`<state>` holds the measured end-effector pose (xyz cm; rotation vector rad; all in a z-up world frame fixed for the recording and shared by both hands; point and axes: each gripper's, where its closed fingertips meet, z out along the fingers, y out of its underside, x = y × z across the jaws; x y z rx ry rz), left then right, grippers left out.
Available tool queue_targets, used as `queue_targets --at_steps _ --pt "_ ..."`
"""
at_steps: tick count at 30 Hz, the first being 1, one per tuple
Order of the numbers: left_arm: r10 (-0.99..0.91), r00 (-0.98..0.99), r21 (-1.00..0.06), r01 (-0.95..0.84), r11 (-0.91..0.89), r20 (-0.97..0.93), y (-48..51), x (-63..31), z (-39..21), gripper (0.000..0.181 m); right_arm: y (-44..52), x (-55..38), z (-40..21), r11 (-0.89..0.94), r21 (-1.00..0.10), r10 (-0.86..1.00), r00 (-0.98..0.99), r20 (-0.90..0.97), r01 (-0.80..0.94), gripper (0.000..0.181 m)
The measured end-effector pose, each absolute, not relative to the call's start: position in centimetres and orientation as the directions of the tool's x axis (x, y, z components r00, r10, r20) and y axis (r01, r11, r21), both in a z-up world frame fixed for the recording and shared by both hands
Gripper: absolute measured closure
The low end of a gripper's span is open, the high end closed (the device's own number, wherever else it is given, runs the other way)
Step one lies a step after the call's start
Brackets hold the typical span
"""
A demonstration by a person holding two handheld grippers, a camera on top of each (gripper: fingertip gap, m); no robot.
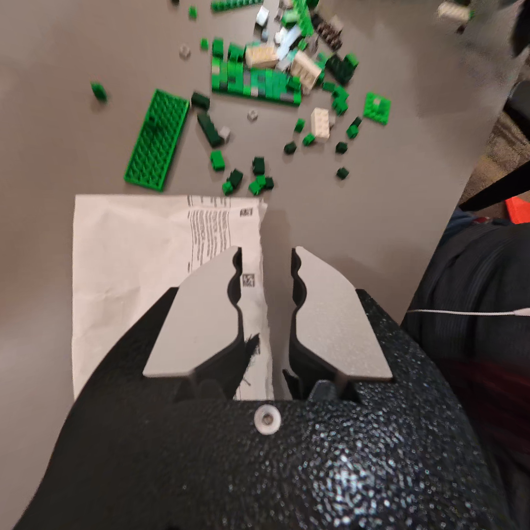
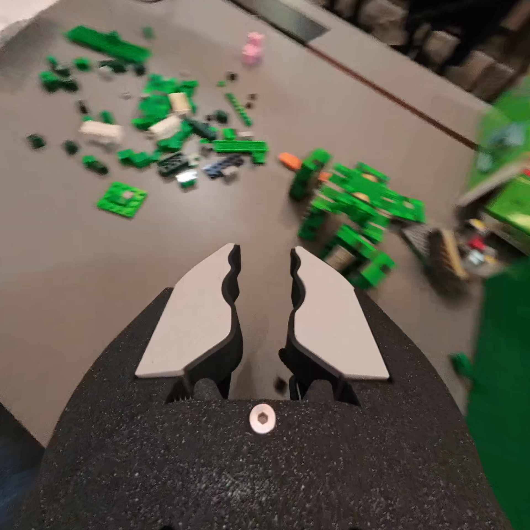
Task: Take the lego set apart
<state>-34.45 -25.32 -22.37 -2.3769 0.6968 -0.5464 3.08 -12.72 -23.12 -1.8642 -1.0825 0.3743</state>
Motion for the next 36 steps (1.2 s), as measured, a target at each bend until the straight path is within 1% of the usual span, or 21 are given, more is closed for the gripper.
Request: queue_targets --at_steps 1,3,6,11,14,17,22,27,28,30,32,36 --pt "-0.61 0.767 -0.669 -0.35 -0.656 0.197 -25.1 -34.0 -21.7 0.149 -13.2 1.3 -23.8 -0.169 -0.818 0.842 0.513 0.17 0.55 0.148" --pt "-0.642 0.746 -0.701 -0.362 -0.614 0.178 -24.9 -33.2 -21.0 0.148 -14.1 -2.3 -25.1 -0.115 -0.802 0.898 0.406 0.168 0.587 0.148" --pt "-0.659 0.735 -0.695 -0.389 -0.604 0.161 -24.8 -32.7 -21.1 0.149 -14.1 -6.3 -26.5 -0.047 -0.764 0.935 0.298 0.194 0.644 0.148" --pt "-0.67 0.724 -0.678 -0.412 -0.609 0.162 -24.9 -32.5 -21.6 0.151 -14.0 -11.1 -26.9 0.006 -0.747 0.97 0.179 0.166 0.664 0.146" --pt "-0.667 0.727 -0.679 -0.409 -0.609 0.16 -24.8 -32.6 -21.6 0.152 -14.0 -13.1 -27.4 0.061 -0.706 0.977 0.101 0.186 0.706 0.143" --pt "-0.668 0.728 -0.681 -0.411 -0.606 0.155 -24.8 -32.6 -21.6 0.152 -13.7 -15.4 -27.3 0.09 -0.7 0.979 0.064 0.192 0.709 0.144" --pt "-0.669 0.728 -0.678 -0.415 -0.607 0.153 -24.8 -32.6 -21.7 0.154 -12.7 -18.2 -27.9 0.096 -0.65 0.979 0.046 0.198 0.754 0.144" --pt "-0.662 0.733 -0.678 -0.41 -0.61 0.153 -24.8 -32.9 -21.7 0.154 -11.8 -18.9 -28.4 0.087 -0.615 0.974 0.063 0.218 0.784 0.146" --pt "-0.662 0.734 -0.676 -0.41 -0.612 0.154 -24.8 -32.9 -21.7 0.154 -11.6 -18.7 -28.5 0.077 -0.61 0.973 0.075 0.22 0.789 0.148" --pt "-0.662 0.734 -0.673 -0.413 -0.613 0.152 -24.9 -32.9 -21.8 0.155 -10.7 -17.9 -28.6 0.051 -0.594 0.963 0.117 0.242 0.803 0.156" --pt "-0.662 0.734 -0.673 -0.413 -0.613 0.152 -24.9 -32.9 -21.8 0.155 -9.5 -16.8 -28.6 0.022 -0.577 0.946 0.169 0.276 0.817 0.16" --pt "-0.661 0.736 -0.677 -0.413 -0.609 0.145 -24.9 -33.0 -21.6 0.156 -8.3 -15.6 -28.0 -0.011 -0.585 0.928 0.227 0.297 0.811 0.161"
